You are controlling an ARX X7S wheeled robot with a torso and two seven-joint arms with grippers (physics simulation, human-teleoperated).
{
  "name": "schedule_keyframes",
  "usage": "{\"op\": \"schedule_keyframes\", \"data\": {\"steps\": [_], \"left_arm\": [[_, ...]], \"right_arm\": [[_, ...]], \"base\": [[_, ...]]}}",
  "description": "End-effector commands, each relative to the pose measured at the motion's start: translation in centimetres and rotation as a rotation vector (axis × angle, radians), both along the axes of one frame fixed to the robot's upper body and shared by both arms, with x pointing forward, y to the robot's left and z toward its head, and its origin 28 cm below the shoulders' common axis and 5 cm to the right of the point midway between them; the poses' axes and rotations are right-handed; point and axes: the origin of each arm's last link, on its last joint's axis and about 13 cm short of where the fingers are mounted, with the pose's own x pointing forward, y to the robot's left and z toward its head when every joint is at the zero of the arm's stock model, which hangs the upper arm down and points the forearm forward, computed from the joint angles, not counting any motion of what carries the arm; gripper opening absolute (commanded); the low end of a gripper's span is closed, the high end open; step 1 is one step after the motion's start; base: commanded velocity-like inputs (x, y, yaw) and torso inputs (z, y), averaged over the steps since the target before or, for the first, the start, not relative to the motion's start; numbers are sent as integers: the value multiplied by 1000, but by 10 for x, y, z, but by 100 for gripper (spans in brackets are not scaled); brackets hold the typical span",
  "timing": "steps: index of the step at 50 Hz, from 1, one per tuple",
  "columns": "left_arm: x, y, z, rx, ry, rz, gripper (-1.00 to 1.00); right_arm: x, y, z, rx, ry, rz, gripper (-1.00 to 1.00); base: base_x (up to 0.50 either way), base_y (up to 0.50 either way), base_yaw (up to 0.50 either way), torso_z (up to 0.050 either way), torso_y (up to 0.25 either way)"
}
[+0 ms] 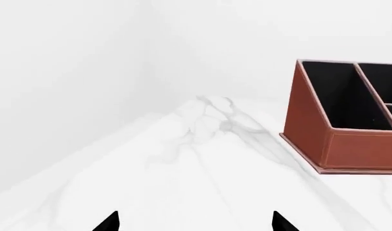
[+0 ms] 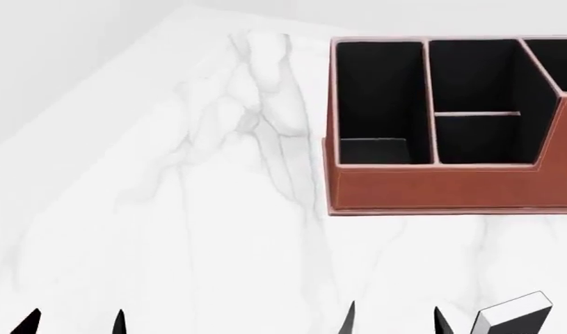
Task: Pick up the book and place it in the left compartment of the caddy.
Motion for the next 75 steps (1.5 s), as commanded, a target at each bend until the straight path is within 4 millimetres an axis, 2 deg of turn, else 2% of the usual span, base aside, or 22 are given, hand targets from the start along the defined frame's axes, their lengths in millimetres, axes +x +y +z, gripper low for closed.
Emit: {"op": "schedule_keyframes", "data": {"steps": [1,3,7,8,10,11,16,18,24,43,52,68,75], "left_arm": [[-2,1,4,-8,-16,3,100],[-2,1,5,-8,-17,3,100],[-2,3,25,-13,-93,17,100],[0,6,40,-19,-114,31,100],[2,10,58,-28,-148,36,100],[5,13,75,-32,-191,51,100],[7,24,115,-21,-310,117,100],[6,30,122,-27,-331,142,100],[-2,45,123,-80,-347,188,100],[0,44,116,-92,-338,192,100],[-1,45,116,-97,-337,192,100],[-1,44,113,-95,-331,183,100],[-1,45,113,-95,-331,182,100]], "right_arm": [[-2,-1,7,-8,-17,-8,100],[-2,-1,7,-7,-15,-10,100],[-1,-3,10,-11,-23,-21,100],[1,-2,14,-14,-28,-22,100],[3,-1,19,-23,-33,-19,100],[4,-1,24,-31,-38,-13,100],[6,-2,35,-37,-49,-14,100],[5,-3,37,-33,-57,-15,100],[4,-4,35,-19,-50,-12,100],[5,-3,30,4,-32,13,100],[5,-3,29,-7,-32,2,100],[4,-2,30,-6,-65,12,100],[7,-1,26,-41,-31,-30,100]], "base": [[0,0,0,0,0],[0,0,0,0,0],[0,0,0,0,0],[0,0,0,0,0],[0,0,0,0,0],[0,0,0,0,0],[0,0,0,0,0],[0,0,0,0,0],[0,0,0,0,0],[171,57,0,0,0],[431,144,0,0,0],[6,2,0,0,1],[474,158,0,0,0]]}}
